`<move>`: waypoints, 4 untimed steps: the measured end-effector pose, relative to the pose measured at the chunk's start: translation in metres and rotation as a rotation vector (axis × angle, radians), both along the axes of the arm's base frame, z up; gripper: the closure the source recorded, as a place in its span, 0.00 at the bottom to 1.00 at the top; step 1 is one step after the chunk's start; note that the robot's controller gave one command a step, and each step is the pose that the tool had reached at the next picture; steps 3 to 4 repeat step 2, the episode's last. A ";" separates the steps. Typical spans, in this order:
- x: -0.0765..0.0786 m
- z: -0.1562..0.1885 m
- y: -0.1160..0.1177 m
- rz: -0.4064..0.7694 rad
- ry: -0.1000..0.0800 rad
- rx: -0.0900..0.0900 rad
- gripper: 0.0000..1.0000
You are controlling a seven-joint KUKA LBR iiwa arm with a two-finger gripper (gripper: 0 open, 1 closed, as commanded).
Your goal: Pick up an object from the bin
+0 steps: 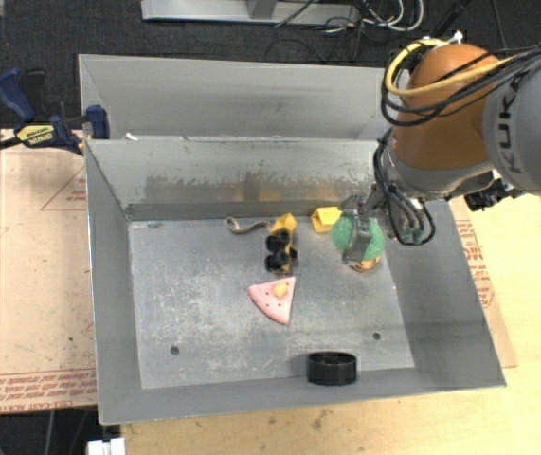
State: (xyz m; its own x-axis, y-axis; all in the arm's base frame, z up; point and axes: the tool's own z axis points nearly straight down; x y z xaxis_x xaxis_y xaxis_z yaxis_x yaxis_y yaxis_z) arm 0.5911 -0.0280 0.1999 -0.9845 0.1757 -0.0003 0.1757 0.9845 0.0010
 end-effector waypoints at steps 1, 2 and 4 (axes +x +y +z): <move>0.012 -0.015 -0.002 0.002 -0.018 -0.001 1.00; 0.005 0.001 -0.004 0.003 0.009 0.001 1.00; 0.005 0.001 -0.004 0.003 0.009 0.001 1.00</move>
Offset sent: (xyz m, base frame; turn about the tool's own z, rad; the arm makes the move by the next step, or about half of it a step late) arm 0.0036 -0.0142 0.1771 -0.0074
